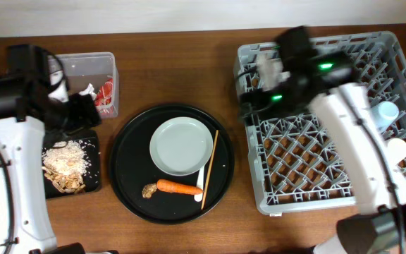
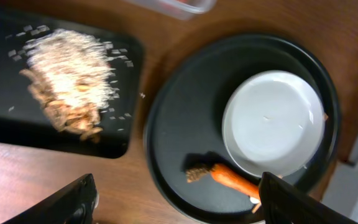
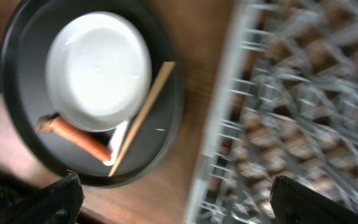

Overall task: Sort waste into correct bins and load items into the dishwasher rack
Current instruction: 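Hand the white plate from the left gripper to the right gripper, then place the white plate upright in the rack's back left with the right gripper, then reach the right gripper to the white fork on the tray and grasp, then carry the fork into the rack with the right gripper and release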

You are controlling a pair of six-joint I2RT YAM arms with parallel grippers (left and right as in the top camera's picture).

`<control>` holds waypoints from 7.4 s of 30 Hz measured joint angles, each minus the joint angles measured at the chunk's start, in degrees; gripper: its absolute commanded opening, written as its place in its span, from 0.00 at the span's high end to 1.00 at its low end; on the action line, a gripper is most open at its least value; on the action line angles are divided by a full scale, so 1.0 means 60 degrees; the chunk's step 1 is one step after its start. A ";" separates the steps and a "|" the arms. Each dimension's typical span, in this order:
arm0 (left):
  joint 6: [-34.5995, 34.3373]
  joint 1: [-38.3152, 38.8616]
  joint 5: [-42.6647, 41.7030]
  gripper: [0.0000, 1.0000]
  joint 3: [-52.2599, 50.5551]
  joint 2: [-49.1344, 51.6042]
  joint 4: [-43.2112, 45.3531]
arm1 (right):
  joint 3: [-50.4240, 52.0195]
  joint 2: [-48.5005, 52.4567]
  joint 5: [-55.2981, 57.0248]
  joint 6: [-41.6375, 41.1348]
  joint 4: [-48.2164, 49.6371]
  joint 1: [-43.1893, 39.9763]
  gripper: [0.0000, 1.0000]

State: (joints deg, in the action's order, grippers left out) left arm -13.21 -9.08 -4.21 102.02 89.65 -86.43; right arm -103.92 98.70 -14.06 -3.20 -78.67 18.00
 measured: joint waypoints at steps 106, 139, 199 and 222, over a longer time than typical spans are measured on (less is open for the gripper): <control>0.0011 -0.0357 -0.0047 0.13 0.0000 0.0004 -0.0098 | -0.0736 -0.0484 0.6608 -0.4135 -0.0579 -0.1177 0.01; -0.0062 0.1089 0.0729 0.13 -0.1078 0.0004 0.0080 | 0.2677 0.2277 0.0976 -0.4743 0.3785 0.3901 0.05; -0.0098 0.1053 0.0750 0.13 -0.1078 0.0004 0.0084 | 0.2113 0.4240 0.2197 -0.6000 0.3781 0.4506 0.72; -0.0098 0.1053 0.0750 0.13 -0.1078 0.0004 0.0080 | 0.2113 0.4113 0.2197 -0.5971 0.3282 0.4226 0.88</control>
State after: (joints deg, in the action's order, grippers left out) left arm -13.80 -2.76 0.30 95.55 89.67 -85.95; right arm -91.24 123.37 -0.89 -39.03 -58.98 43.35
